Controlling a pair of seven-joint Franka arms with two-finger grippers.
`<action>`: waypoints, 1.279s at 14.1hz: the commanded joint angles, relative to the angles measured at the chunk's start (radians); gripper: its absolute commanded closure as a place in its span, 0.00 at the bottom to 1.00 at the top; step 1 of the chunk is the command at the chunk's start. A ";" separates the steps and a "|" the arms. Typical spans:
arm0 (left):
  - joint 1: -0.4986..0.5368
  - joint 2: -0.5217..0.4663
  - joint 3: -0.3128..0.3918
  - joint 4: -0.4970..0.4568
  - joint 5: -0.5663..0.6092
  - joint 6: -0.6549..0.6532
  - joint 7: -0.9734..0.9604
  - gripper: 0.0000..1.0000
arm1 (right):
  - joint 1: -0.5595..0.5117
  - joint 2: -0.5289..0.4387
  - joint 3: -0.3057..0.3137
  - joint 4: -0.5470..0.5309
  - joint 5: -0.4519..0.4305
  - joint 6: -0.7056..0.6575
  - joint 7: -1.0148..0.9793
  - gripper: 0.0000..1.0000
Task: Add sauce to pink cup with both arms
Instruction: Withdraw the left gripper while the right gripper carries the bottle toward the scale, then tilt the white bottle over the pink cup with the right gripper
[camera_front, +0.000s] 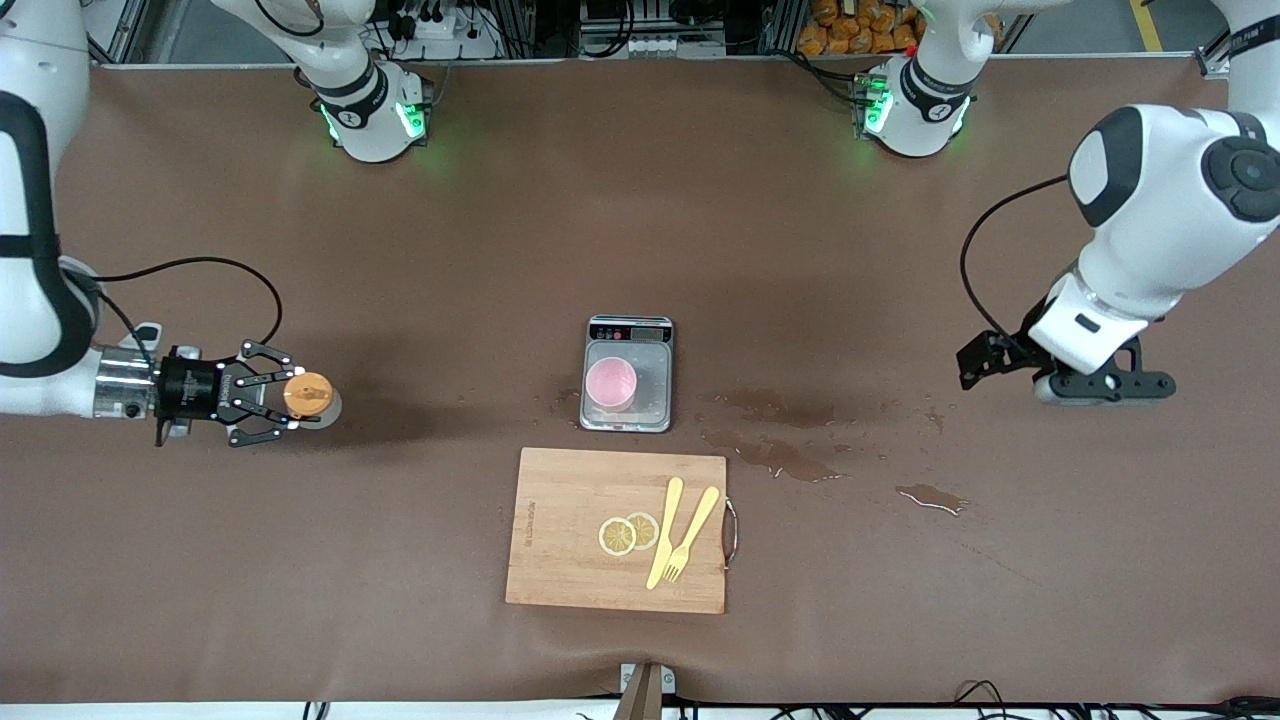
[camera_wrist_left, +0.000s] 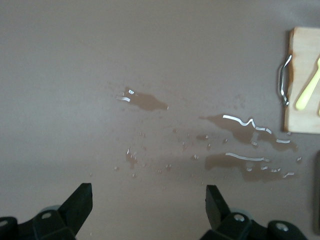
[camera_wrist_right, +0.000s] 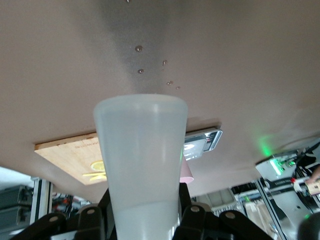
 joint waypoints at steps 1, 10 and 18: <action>0.006 -0.066 -0.025 -0.055 -0.025 0.029 0.004 0.00 | 0.069 -0.067 -0.010 -0.039 -0.044 0.067 0.109 0.61; -0.015 -0.086 -0.071 0.282 0.007 -0.473 -0.161 0.00 | 0.299 -0.095 -0.009 -0.026 -0.190 0.242 0.485 0.61; 0.019 -0.099 -0.036 0.430 0.057 -0.626 -0.131 0.00 | 0.505 -0.078 -0.006 0.035 -0.513 0.282 0.913 0.62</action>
